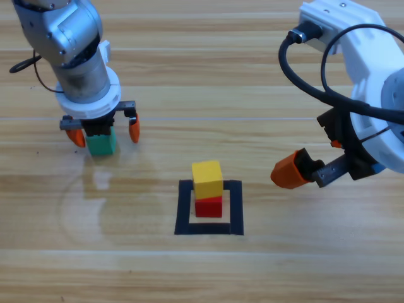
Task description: Stack the blocks in the rectangular block: red at the bottom, yellow in the middle, green on top
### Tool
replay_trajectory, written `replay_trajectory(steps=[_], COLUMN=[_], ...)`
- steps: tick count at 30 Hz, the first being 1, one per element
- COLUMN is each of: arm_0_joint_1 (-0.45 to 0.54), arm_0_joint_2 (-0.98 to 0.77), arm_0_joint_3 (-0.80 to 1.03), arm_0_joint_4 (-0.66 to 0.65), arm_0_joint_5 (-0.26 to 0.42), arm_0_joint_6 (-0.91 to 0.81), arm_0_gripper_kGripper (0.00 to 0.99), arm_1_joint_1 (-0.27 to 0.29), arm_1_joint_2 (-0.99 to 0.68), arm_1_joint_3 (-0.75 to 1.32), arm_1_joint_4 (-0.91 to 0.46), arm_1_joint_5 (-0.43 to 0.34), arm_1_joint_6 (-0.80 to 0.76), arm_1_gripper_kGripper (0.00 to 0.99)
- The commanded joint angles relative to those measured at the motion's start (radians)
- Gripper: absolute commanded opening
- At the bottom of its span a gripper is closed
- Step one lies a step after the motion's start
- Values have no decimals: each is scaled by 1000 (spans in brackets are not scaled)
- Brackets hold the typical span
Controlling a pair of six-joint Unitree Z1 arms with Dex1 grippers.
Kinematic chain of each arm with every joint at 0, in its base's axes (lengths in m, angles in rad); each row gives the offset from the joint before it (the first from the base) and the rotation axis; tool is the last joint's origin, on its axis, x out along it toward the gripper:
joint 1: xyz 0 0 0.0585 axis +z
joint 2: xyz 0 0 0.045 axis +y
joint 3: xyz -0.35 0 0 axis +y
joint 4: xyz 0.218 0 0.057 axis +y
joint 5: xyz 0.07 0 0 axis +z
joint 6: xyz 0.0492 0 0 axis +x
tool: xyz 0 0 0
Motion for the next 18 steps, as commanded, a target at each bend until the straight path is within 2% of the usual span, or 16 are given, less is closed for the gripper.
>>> replay_trajectory(steps=[1, 6, 10, 11, 12, 13, 15, 16, 18], arm_0_joint_1=[40, 52, 58, 58, 58, 57, 51, 51, 45], arm_0_joint_2=[62, 61, 59, 56, 55, 53, 48, 41, 29], arm_0_joint_3=[14, 23, 41, 46, 52, 52, 52, 54, 49], arm_0_joint_4=[-16, -16, -26, -32, -41, -42, -41, -38, -35], arm_0_joint_5=[11, 17, 17, 15, 15, 14, 15, 15, 21], arm_0_joint_6=[17, 27, 38, 40, 41, 41, 41, 43, 46], arm_0_gripper_kGripper=[942, 927, 775, 721, 627, 515, 212, 109, 81], arm_1_joint_1=[-3, -3, -3, -3, -3, -3, -3, -3, -3], arm_1_joint_2=[-26, -17, -17, -17, -17, -15, -15, -15, -17], arm_1_joint_3=[30, 29, 30, 29, 29, 30, 30, 32, 33], arm_1_joint_4=[-17, -20, -20, -20, -19, -20, -20, -20, -19], arm_1_joint_5=[-4, -3, -6, -4, -4, -4, -6, -6, -7], arm_1_joint_6=[-4, -3, -3, -3, -3, -3, -3, -1, -1], arm_1_gripper_kGripper=[989, 989, 989, 989, 989, 989, 989, 989, 989])
